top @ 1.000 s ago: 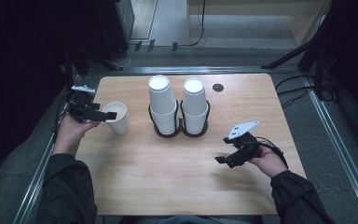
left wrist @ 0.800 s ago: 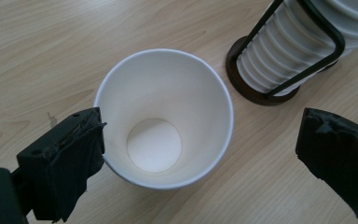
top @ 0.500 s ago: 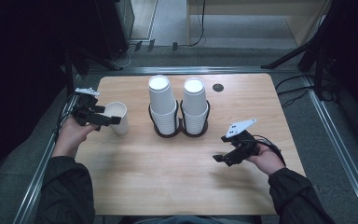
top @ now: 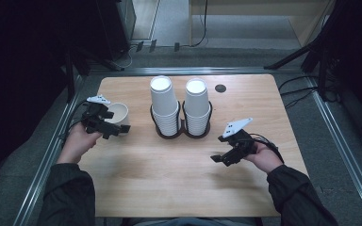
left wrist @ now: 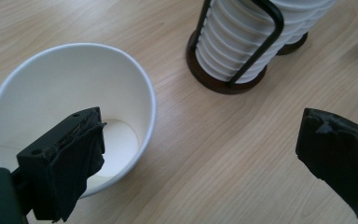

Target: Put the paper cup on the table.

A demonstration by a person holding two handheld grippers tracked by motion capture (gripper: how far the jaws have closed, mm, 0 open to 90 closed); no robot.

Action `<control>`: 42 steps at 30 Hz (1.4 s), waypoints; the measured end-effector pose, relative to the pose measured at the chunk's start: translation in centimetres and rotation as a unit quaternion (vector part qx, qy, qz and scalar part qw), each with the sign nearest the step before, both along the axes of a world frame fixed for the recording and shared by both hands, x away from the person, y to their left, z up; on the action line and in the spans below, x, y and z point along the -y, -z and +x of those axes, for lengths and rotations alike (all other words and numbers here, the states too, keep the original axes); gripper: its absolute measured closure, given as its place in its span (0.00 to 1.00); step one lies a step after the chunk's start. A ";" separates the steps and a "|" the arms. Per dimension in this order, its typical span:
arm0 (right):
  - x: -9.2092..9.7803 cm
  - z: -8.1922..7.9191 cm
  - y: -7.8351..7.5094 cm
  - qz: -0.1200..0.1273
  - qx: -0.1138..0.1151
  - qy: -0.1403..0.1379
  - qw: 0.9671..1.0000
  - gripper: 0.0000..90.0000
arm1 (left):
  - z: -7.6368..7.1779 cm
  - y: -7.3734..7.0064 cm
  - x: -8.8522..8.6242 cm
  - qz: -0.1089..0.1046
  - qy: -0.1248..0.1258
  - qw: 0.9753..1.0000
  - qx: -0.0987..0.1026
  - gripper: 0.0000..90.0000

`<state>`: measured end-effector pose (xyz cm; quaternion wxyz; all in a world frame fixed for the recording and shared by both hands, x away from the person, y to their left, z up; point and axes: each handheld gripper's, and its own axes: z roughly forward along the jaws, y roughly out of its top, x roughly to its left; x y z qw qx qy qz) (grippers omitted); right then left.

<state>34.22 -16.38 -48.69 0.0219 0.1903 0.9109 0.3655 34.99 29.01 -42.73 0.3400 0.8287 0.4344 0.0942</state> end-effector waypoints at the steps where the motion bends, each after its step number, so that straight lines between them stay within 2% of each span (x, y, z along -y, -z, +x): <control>1: -0.1 0.1 0.0 0.001 -0.001 -0.001 1.000 0.18 | -0.1 0.1 0.2 0.005 0.004 1.000 0.001 0.02; 5: -0.5 0.2 -0.1 -0.001 0.000 -0.007 1.000 0.18 | -0.5 0.3 1.3 0.016 0.018 1.000 0.006 0.02; 9: -0.8 0.3 -0.1 -0.001 -0.002 -0.011 1.000 0.18 | -0.9 0.4 2.3 0.001 0.033 0.999 0.012 0.02; 17: -1.0 0.4 -0.1 -0.001 0.000 -0.014 1.000 0.18 | -1.3 0.9 4.3 0.017 0.047 0.999 0.019 0.02; 26: -1.0 0.2 -0.1 -0.002 0.001 -0.014 1.000 0.18 | -1.4 2.5 6.2 0.024 0.059 0.998 0.019 0.02; 29: -1.0 0.2 -0.1 -0.004 0.000 -0.014 1.000 0.18 | -1.5 3.2 7.2 0.020 0.062 0.998 0.016 0.02; 35: -0.9 -0.1 -0.4 0.006 0.001 -0.014 1.000 0.18 | -1.6 4.5 9.2 0.032 0.087 0.996 0.009 0.02; 39: -0.8 -0.2 -0.4 0.006 0.002 -0.013 1.000 0.18 | -1.9 5.0 10.3 0.025 0.090 0.996 0.015 0.02; 42: -0.8 -0.2 -0.4 0.005 0.002 -0.012 1.000 0.18 | -2.1 5.3 11.3 0.017 0.098 0.995 0.009 0.02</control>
